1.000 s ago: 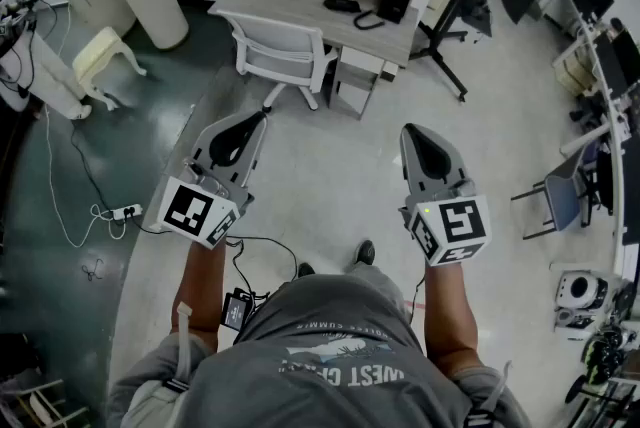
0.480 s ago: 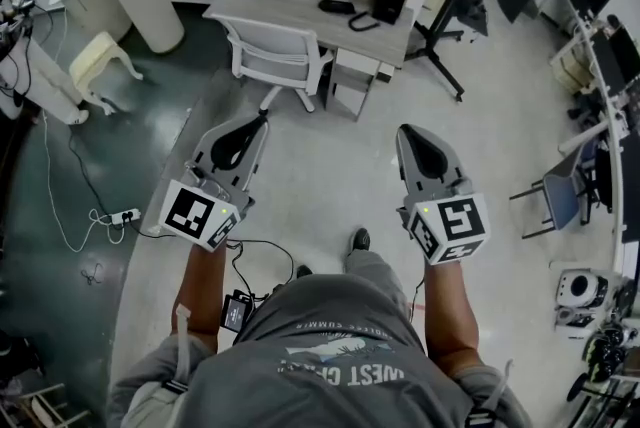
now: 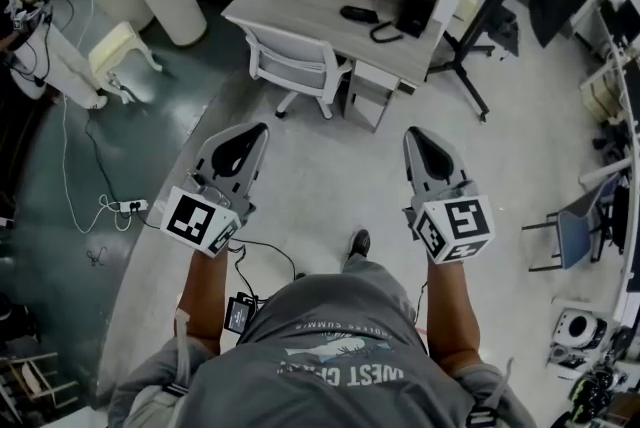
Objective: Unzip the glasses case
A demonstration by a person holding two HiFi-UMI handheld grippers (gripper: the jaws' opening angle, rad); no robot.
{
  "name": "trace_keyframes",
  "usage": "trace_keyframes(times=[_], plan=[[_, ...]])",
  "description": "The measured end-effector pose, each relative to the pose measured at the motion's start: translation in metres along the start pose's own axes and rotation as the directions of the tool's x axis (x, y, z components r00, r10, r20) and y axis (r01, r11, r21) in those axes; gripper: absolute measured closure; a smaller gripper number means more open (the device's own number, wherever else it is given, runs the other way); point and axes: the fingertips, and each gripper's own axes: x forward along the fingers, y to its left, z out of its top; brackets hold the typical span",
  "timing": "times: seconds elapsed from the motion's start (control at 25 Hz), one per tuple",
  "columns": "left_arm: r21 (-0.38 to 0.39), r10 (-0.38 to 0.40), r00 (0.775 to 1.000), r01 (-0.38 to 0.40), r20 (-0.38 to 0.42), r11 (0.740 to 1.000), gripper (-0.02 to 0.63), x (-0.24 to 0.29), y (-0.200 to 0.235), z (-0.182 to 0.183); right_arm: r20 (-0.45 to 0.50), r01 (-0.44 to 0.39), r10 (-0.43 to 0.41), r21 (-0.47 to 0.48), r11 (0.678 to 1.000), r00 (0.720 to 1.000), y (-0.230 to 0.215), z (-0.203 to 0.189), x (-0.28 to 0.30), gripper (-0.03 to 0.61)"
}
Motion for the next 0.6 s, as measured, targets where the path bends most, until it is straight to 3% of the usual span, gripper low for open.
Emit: trace_keyframes(times=[0.6], plan=[[0.047, 0.143, 0.989, -0.142, -0.029, 0.989, 0.614, 0.122, 0.0, 0.005, 0.031, -0.157, 0.156, 0.01, 0.988, 0.987, -0.126, 0.004, 0.073, 0.568]])
